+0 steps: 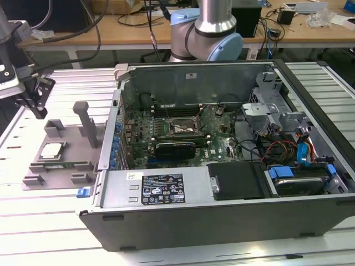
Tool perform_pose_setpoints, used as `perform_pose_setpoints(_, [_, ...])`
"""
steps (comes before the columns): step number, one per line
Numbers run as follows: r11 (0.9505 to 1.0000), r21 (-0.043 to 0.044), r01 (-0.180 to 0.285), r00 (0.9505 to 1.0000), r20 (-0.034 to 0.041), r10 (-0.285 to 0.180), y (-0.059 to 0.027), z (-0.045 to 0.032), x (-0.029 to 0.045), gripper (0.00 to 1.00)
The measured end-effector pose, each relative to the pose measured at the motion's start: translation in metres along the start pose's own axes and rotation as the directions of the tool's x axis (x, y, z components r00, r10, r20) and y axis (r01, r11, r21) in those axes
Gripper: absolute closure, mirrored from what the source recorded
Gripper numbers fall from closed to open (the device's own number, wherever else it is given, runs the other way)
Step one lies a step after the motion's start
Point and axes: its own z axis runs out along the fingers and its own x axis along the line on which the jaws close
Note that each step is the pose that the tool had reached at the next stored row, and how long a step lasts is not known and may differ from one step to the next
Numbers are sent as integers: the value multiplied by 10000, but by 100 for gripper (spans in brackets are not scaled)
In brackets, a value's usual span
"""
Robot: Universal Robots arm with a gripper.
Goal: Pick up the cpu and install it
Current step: 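Reach for the cpu, then pick up the cpu and move it towards the insertion slot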
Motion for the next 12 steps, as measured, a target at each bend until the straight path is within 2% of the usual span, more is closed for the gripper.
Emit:
perform_pose_setpoints(3, [10000,30,1,10000,1,-1,-58,15,41,89])
perform_pose_setpoints(12, [10000,37,2,10000,1,-2,-64,16,41,89])
